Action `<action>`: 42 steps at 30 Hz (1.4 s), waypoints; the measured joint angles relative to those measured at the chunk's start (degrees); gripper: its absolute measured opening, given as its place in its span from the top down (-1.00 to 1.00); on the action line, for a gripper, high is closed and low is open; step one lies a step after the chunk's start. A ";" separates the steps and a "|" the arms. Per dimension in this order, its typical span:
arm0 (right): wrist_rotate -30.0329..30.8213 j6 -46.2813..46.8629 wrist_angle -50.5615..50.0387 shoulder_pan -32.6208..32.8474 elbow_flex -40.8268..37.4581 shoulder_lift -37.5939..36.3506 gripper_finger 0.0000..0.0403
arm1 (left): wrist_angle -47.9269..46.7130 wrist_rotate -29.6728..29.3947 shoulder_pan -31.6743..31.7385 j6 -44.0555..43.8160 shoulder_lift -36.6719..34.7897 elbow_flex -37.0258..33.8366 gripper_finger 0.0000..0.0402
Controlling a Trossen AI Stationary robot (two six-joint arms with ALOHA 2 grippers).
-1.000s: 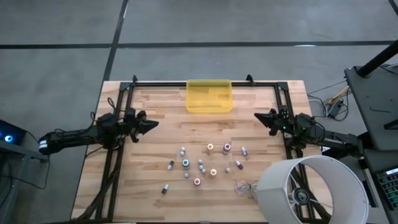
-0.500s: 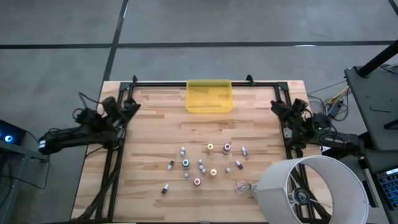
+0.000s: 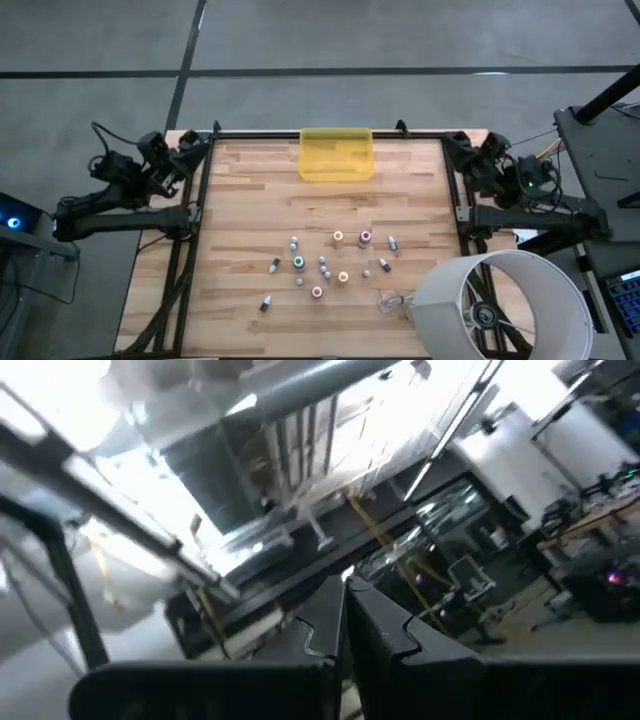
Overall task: Pick & Place food coloring
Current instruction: Put the large red food coloring bottle into the yellow bin
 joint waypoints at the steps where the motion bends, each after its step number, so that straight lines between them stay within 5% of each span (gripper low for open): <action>1: -1.67 -0.51 -0.02 -0.01 1.61 2.22 0.96 | 0.00 0.54 0.02 0.21 1.11 1.07 1.00; 8: -12.48 1.13 -0.08 0.00 10.99 16.23 0.96 | -1.61 7.18 0.00 1.34 7.31 5.78 1.00; 17: -25.87 2.64 -0.64 0.02 20.29 26.78 0.96 | -11.76 8.03 0.00 4.94 9.04 8.17 1.00; 25: -25.48 -4.44 -25.21 0.02 31.61 28.62 0.96 | -15.59 8.20 0.00 6.04 9.27 10.57 1.00; 32: -20.85 -12.44 -50.14 0.02 42.92 30.81 0.96 | -32.06 5.85 0.00 11.69 9.87 16.52 1.00; 42: -21.08 -19.65 -63.00 0.16 49.94 33.99 0.96 | -41.93 3.37 0.01 15.95 12.35 22.37 1.00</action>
